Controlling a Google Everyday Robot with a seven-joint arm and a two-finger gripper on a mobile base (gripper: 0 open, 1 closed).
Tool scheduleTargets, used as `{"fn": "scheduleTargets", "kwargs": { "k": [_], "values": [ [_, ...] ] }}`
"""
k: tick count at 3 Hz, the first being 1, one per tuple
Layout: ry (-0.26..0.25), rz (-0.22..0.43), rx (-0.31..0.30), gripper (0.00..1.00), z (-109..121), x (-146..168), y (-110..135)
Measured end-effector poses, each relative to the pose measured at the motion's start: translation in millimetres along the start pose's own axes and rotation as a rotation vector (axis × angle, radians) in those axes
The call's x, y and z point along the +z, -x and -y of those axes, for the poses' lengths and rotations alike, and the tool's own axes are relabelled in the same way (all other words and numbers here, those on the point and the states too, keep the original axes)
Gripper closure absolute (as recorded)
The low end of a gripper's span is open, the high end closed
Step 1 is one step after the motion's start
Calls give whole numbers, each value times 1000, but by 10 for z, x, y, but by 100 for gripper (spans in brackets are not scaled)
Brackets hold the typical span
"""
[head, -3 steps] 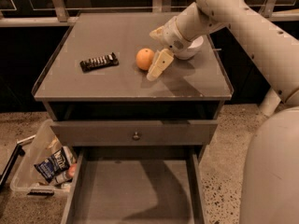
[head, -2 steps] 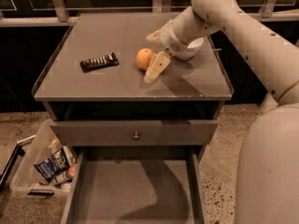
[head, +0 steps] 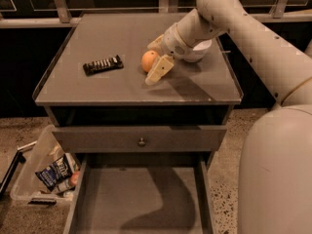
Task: Place orange into middle drawer
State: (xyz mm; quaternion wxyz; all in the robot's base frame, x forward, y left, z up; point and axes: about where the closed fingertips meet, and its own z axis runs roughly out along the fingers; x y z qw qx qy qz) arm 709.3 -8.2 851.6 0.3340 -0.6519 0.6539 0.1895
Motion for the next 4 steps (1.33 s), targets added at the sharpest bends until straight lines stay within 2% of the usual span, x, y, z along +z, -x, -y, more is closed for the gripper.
{"fn": "scheduleTargets", "kwargs": {
  "k": [3,4],
  "values": [
    [0,0,0,88,0,1,0],
    [2,-1,-5,100,-12,0,22]
  ]
}}
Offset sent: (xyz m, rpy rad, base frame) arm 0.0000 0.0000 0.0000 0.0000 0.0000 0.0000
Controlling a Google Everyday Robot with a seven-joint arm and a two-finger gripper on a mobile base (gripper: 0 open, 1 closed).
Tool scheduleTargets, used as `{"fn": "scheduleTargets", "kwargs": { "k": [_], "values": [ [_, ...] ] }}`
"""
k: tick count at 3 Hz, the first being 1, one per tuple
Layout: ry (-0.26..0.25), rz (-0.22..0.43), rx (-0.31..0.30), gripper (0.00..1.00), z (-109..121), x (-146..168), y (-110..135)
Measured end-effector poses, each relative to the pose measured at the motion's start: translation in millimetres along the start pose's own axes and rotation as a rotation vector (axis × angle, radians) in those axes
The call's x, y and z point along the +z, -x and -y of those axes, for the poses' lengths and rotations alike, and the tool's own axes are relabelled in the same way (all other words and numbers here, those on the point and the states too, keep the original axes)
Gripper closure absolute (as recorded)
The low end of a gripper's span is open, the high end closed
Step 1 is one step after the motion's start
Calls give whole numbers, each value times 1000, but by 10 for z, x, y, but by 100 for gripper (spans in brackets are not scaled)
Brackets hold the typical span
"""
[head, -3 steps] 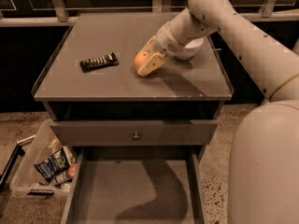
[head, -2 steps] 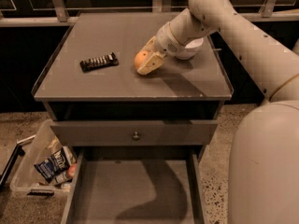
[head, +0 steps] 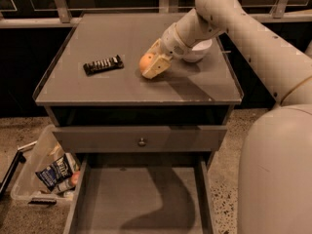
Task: Place orange into middle drawer
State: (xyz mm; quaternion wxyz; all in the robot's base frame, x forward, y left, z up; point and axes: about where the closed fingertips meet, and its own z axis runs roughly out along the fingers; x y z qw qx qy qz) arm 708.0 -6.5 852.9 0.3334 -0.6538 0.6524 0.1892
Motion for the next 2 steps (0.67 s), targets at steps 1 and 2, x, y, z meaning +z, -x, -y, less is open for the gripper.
{"fn": "scheduleTargets", "kwargs": {
  "k": [1,2],
  "values": [
    [-5,0,-1,100,-105,-87,16],
    [-51,-2,-9,100,-285,-371,38]
  ]
}}
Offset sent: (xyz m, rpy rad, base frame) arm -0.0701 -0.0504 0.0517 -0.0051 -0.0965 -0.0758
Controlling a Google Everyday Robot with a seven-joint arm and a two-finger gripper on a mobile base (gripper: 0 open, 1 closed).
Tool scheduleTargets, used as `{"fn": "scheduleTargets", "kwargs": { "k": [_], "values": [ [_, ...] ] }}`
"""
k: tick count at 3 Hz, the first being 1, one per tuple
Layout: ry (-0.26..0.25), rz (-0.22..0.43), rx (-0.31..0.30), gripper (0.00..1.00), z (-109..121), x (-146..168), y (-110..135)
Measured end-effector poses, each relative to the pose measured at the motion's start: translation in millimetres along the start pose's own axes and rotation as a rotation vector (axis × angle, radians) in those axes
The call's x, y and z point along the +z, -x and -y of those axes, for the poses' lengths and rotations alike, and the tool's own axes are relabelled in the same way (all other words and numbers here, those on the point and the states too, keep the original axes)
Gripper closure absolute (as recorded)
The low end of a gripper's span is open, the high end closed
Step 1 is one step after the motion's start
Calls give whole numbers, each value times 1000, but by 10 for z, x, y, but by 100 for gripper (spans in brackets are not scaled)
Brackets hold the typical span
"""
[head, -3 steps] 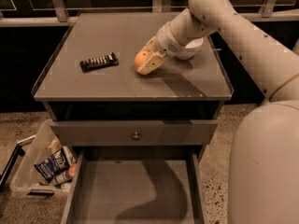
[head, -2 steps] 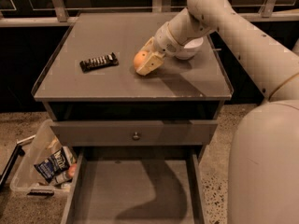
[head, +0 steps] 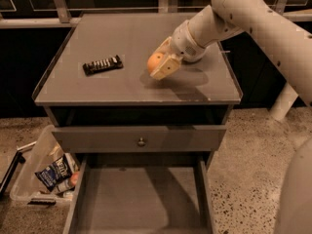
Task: Place orange into middle drawer
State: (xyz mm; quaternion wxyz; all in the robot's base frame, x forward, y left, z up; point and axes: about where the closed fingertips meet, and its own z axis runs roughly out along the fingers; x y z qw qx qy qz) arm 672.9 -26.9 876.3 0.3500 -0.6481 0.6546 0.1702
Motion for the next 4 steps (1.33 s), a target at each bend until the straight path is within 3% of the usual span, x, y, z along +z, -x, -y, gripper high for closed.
{"fn": "scheduleTargets", "kwargs": {
  "k": [2,4],
  "values": [
    [-105,-14,4,100,-558,-676,-66],
    [-149,-9,19,100,-1283,-1054,-303]
  ]
}}
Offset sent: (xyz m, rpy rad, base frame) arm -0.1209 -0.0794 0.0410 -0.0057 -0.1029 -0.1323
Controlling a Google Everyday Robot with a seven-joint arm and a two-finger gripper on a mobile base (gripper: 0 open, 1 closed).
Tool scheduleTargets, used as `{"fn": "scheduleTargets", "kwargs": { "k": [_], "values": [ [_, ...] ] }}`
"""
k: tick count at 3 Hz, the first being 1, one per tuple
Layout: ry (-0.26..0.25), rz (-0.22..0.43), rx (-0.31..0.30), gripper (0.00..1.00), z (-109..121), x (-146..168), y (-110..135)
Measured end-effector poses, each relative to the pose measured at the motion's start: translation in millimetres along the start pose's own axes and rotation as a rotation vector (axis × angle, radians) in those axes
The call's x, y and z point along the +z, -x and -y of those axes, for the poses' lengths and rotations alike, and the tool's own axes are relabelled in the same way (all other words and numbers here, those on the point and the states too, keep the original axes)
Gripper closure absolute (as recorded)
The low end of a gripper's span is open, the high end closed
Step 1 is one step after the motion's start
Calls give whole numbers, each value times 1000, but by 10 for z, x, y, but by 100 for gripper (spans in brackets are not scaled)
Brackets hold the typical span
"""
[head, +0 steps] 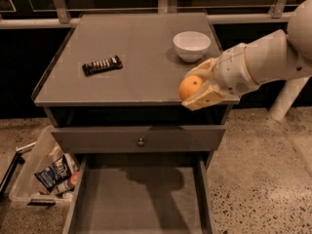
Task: Place orange into middle drawer
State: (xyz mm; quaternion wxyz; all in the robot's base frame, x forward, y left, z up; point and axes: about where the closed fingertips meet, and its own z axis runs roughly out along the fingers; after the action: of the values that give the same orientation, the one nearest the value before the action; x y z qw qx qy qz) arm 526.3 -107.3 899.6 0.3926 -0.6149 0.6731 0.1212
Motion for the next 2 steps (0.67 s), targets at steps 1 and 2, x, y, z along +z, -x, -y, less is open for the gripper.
{"fn": "scheduleTargets", "kwargs": {
  "k": [1,2],
  "values": [
    [-8,13,27,100,-277,-56,-239],
    [4,3,72,100,-504,119,-581]
  ]
}}
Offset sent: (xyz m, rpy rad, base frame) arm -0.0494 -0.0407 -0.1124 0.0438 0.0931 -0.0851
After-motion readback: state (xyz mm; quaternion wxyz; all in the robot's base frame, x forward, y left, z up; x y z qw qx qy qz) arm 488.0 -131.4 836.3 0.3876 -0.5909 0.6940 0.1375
